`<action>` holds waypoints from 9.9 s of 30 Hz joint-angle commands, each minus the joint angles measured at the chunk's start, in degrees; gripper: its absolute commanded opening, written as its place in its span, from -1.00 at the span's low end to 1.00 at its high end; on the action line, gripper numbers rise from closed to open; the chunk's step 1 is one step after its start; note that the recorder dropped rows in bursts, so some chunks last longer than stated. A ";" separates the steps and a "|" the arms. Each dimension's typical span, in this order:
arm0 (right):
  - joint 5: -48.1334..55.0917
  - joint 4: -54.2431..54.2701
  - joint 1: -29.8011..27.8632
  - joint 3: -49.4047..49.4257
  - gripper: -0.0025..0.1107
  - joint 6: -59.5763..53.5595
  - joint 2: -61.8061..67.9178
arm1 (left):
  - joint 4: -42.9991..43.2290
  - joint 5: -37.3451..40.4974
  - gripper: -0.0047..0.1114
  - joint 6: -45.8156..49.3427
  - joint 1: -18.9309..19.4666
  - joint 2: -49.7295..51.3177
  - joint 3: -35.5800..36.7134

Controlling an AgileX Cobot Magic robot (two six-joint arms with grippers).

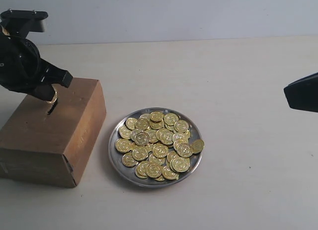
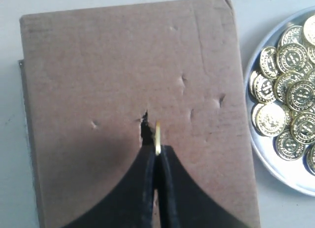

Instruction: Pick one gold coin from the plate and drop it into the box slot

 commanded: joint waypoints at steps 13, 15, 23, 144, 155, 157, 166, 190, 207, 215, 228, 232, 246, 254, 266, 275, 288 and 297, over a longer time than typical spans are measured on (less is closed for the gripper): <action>-0.41 0.62 -0.03 0.31 -0.96 0.02 -0.23 | 1.40 0.07 -0.92 -1.30 0.12 2.01 -0.33; -0.41 0.62 -0.03 0.31 -0.96 0.02 -0.23 | 1.40 0.07 -0.92 -1.30 0.12 2.01 -0.33; -0.42 0.62 -0.03 0.31 -0.96 -0.10 -0.23 | 1.40 0.43 -0.92 -1.30 0.12 2.01 -0.33; -53.72 -2.35 -41.94 50.29 -0.96 6.94 -44.89 | -1.04 -29.30 -0.89 0.24 14.92 -90.73 61.73; -53.72 -2.35 -41.94 50.29 -0.96 6.94 -44.89 | 1.26 -26.26 -0.89 -2.48 14.98 -90.73 61.73; -53.72 -2.35 -41.94 50.29 -0.96 6.94 -44.89 | 1.26 -26.26 -0.89 -2.48 14.98 -90.73 61.73; -53.72 -2.35 -41.94 50.29 -0.96 6.94 -44.89 | 1.26 -26.05 -0.89 -2.37 14.98 -90.73 61.73; -38.78 -4.61 -41.92 50.29 -0.96 -5.39 -44.89 | 1.26 -26.05 -0.89 -2.25 14.98 -90.73 61.73; -38.66 -3.99 -44.45 50.29 -0.96 -9.60 -44.89 | 1.26 -26.05 -0.89 -2.25 14.98 -90.73 61.73; -38.53 -3.96 -44.62 50.29 -0.96 -10.24 -44.89 | 1.26 -26.05 -0.89 -2.25 14.98 -90.73 61.73; -38.63 -2.68 -44.62 50.29 -0.96 -9.48 -44.89 | 1.26 -26.05 -0.89 -2.25 14.98 -90.73 61.73; -38.63 -2.68 -44.62 50.29 -0.96 -9.48 -44.89 | 1.26 -26.05 -0.89 -2.25 14.98 -90.73 61.73; -38.63 -2.68 -44.62 50.29 -0.96 -9.37 -44.89 | 1.26 -26.05 -0.89 -2.25 14.98 -90.73 61.73; -38.63 -2.68 -44.62 50.29 -0.96 -9.36 -44.89 | 1.26 -26.05 -0.89 -2.25 14.98 -90.73 61.73; -38.75 -2.57 -44.62 50.29 -0.96 -9.47 -44.89 | 1.26 -26.05 -0.89 -2.25 14.98 -90.73 61.73; -38.75 -2.34 -44.62 50.29 -0.96 -9.47 -44.89 | 1.26 -26.05 -0.89 -2.25 14.98 -90.73 61.73; -38.75 -2.34 -44.62 50.29 -0.96 -9.47 -44.89 | 1.26 -26.05 -0.89 -2.25 14.98 -90.73 61.73; -38.75 -2.34 -44.62 50.29 -0.96 -9.47 -44.89 | 1.26 -26.05 -0.89 -2.25 14.98 -90.73 61.73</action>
